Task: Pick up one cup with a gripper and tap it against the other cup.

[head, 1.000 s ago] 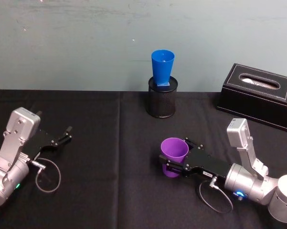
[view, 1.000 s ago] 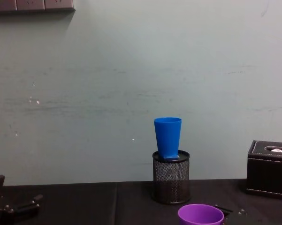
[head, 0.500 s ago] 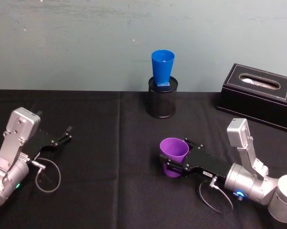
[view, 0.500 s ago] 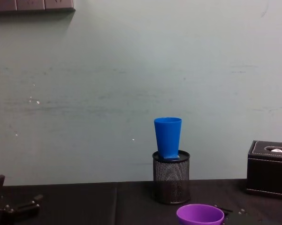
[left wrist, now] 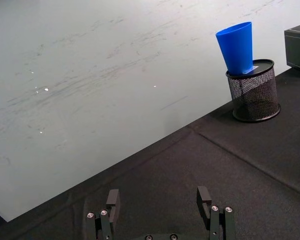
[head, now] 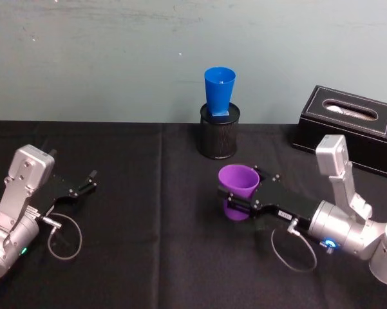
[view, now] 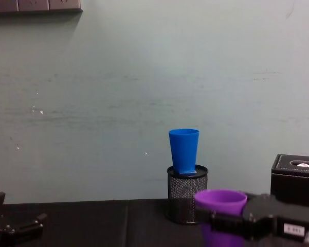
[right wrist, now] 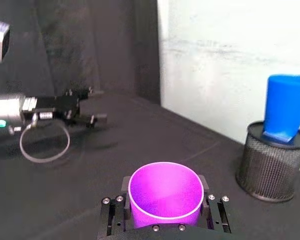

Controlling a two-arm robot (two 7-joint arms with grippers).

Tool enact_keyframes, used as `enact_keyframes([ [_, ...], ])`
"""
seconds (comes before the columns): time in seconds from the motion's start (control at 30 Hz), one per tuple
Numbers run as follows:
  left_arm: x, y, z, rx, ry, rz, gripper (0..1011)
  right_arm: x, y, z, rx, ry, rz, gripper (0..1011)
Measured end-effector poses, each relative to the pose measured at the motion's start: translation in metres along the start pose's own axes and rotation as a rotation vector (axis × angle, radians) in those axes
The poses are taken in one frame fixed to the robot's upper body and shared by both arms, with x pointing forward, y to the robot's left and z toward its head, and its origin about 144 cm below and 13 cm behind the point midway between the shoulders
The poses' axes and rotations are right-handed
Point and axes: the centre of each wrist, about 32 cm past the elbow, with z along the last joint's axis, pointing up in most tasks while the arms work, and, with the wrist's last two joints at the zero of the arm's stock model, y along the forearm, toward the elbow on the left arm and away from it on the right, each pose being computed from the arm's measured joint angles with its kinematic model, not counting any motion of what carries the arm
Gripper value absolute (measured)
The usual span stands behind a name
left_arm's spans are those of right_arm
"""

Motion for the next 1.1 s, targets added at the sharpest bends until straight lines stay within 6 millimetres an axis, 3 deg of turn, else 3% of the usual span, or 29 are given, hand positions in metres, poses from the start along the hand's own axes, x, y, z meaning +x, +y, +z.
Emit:
enact_keyframes([
  [0.5, 0.0, 0.0, 0.0, 0.0, 0.0, 0.0, 1011, 0.013, 0.004, 0.047, 0.049, 0.015, -0.021, 754],
  [1.1, 0.0, 0.0, 0.0, 0.0, 0.0, 0.0, 1011, 0.013, 0.008, 0.064, 0.04, -0.01, -0.004, 754],
])
